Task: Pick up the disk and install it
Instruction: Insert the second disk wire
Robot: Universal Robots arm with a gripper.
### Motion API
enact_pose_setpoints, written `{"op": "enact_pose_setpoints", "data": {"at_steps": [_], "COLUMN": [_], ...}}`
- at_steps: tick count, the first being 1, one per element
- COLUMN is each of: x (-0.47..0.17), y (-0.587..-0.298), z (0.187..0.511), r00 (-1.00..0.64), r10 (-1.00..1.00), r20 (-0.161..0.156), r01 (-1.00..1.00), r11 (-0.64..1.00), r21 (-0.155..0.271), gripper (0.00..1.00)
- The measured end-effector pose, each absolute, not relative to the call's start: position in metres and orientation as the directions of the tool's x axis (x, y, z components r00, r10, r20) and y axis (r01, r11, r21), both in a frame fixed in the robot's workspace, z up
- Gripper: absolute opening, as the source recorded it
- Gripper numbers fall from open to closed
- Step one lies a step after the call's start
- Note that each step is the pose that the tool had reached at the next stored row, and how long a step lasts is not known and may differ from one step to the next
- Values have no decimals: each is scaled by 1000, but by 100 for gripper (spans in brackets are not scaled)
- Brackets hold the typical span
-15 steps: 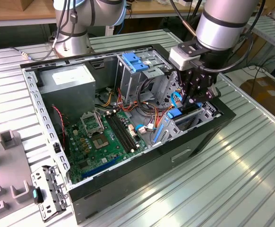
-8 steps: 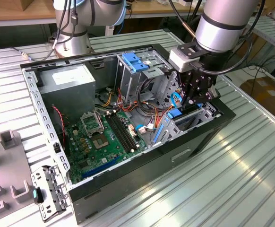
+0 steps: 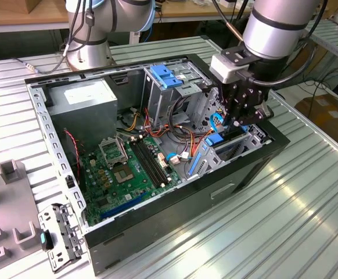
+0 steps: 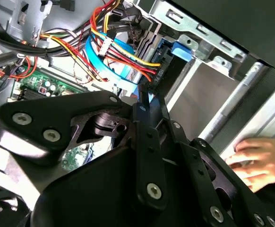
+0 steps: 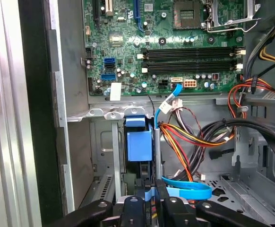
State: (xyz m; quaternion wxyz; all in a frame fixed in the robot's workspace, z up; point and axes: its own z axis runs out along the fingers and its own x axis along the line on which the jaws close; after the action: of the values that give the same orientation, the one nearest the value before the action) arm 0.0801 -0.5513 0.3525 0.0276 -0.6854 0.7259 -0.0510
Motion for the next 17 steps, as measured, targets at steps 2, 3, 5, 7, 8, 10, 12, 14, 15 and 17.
{"op": "enact_pose_setpoints", "data": {"at_steps": [2,3,5,7,8,10,12,14,15,17], "x": [80,80,80,80,80,80,80,80,80,80], "y": [-551,-551,-551,-551,-551,-551,-551,-551,-551,-551], "z": [358,358,358,358,358,358,359,359,359,359], "r00": [-59,-59,-59,-59,-59,-59,-59,-59,-59,-59], "r10": [-998,-998,-998,-998,-998,-998,-998,-998,-998,-998], "r20": [30,30,30,30,30,30,30,30,30,30], "r01": [-992,-992,-992,-992,-992,-992,-992,-992,-992,-992], "r11": [55,55,55,55,55,55,55,55,55,55], "r21": [-112,-112,-112,-112,-112,-112,-112,-112,-112,-112], "gripper": [24,24,24,16,16,11,11,11,11,11]}}
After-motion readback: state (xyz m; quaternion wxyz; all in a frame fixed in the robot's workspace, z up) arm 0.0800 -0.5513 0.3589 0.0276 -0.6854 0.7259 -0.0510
